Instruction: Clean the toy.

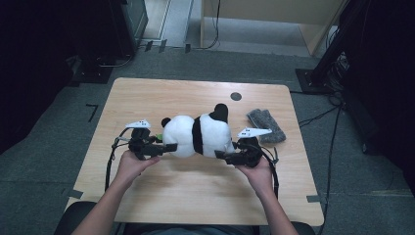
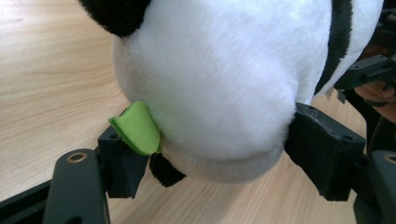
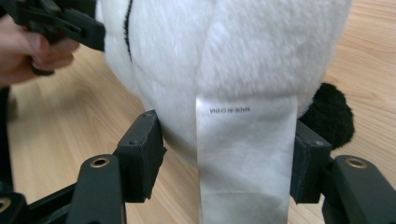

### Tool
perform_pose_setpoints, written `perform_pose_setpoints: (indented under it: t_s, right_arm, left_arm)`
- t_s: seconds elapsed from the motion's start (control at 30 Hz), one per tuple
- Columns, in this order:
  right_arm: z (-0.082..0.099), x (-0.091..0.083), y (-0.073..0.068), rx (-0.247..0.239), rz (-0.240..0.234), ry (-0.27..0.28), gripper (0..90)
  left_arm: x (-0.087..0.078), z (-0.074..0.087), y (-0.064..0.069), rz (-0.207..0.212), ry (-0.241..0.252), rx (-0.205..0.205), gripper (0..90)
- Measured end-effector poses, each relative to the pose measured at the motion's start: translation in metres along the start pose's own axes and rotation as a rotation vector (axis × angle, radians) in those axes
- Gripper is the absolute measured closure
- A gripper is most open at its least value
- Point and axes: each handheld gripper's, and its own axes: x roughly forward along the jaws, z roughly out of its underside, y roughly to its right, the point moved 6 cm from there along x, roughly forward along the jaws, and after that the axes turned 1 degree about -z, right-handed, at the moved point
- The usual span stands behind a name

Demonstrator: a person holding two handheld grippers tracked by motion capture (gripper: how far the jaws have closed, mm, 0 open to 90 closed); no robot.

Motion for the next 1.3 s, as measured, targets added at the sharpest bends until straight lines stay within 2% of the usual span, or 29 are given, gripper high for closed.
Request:
perform_pose_setpoints:
  t_s: [0.07,0.17,0.27,0.33,0.47,0.6,0.73,0.8,0.93,1.1,1.3]
  right_arm:
    - [-0.002,0.000,-0.001,-0.002,-0.008,0.009,38.6]
    - [-0.002,0.002,-0.002,0.005,-0.013,-0.005,38.1]
    - [-0.003,0.002,-0.007,0.034,-0.047,-0.005,36.9]
    - [-0.003,0.000,-0.008,0.032,-0.056,0.004,36.9]
    - [0.003,0.006,-0.004,-0.018,0.004,-0.034,36.9]
    - [0.004,0.008,0.001,-0.084,0.058,-0.019,35.4]
    - [0.006,0.011,0.006,-0.088,0.065,-0.020,34.3]
    - [0.005,0.010,0.008,-0.074,0.059,-0.012,34.3]
    - [0.004,0.009,0.012,-0.079,0.071,-0.009,33.8]
    - [0.003,0.004,0.018,-0.076,0.098,-0.002,33.8]
    - [0.001,-0.007,0.030,-0.058,0.125,0.012,33.9]
  left_arm:
    - [-0.001,0.000,-0.002,-0.006,0.006,-0.009,25.6]
    - [-0.002,0.001,-0.004,-0.029,-0.005,-0.015,25.5]
    - [-0.002,0.002,-0.008,-0.069,-0.019,-0.014,25.6]
    - [0.000,0.004,-0.010,-0.087,-0.031,-0.015,25.7]
    - [0.006,0.004,-0.014,-0.094,0.000,-0.016,25.8]
    - [0.007,0.002,-0.018,-0.085,0.035,-0.033,25.6]
    - [0.007,0.000,-0.018,-0.097,0.042,0.000,25.4]
    - [0.006,-0.002,-0.018,-0.108,0.042,0.023,25.2]
    - [0.001,-0.005,-0.016,-0.132,0.038,0.083,25.4]
    - [-0.003,-0.007,-0.013,-0.139,0.032,0.107,25.7]
    - [-0.004,-0.007,-0.013,-0.131,0.035,0.105,25.6]
